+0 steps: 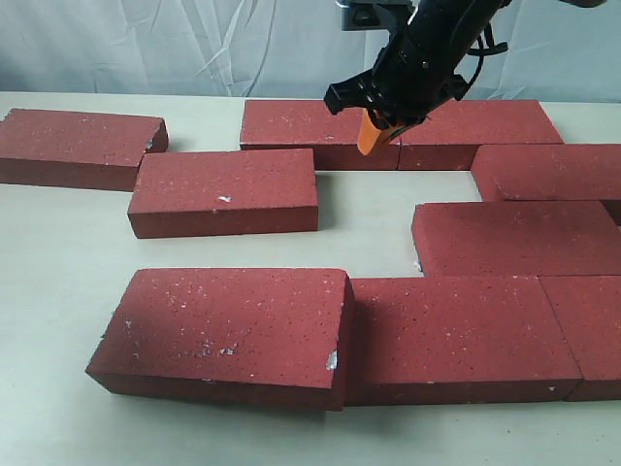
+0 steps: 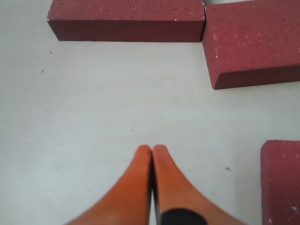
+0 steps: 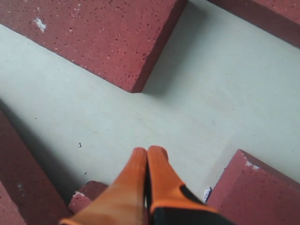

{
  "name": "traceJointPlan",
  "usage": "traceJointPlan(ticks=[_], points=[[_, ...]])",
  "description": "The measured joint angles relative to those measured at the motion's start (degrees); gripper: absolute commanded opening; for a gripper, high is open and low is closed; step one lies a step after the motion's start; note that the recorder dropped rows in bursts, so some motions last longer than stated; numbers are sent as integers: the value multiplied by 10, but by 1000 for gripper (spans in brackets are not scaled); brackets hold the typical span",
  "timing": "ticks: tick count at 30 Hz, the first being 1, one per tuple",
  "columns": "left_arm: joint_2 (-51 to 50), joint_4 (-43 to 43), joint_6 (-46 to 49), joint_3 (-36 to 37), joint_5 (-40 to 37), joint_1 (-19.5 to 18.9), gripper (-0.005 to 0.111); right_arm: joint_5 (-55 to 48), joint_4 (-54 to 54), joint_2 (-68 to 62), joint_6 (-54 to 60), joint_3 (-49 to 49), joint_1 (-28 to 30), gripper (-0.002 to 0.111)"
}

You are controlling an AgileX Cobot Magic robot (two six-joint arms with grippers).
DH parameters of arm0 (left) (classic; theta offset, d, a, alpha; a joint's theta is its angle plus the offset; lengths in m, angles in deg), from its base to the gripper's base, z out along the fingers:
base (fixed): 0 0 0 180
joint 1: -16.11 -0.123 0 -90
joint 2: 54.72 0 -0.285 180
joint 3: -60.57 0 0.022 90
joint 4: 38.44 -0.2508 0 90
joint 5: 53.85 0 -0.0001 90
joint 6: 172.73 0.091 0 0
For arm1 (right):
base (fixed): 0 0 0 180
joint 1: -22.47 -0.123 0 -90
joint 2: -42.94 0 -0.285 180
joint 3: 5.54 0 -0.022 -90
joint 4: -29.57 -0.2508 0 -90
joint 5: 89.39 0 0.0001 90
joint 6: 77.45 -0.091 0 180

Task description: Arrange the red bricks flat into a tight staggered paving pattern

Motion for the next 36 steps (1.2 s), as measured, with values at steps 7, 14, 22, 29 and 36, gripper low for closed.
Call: traceJointPlan(ticks=[7,14,22,29,36], points=[[-21,8,0,-1,13,0,0,0,0,0,0,0,0,-1],[-18,8,0,-1,19,0,0,1,0,0,0,0,0,-1],[-18,10,0,-1,19,0,0,8,0,0,0,0,0,-1],[-18,10,1,-1,20,0,0,9,0,0,0,0,0,-1],[-36,8,1,-4,20,0,0,9,0,0,0,0,0,-1]])
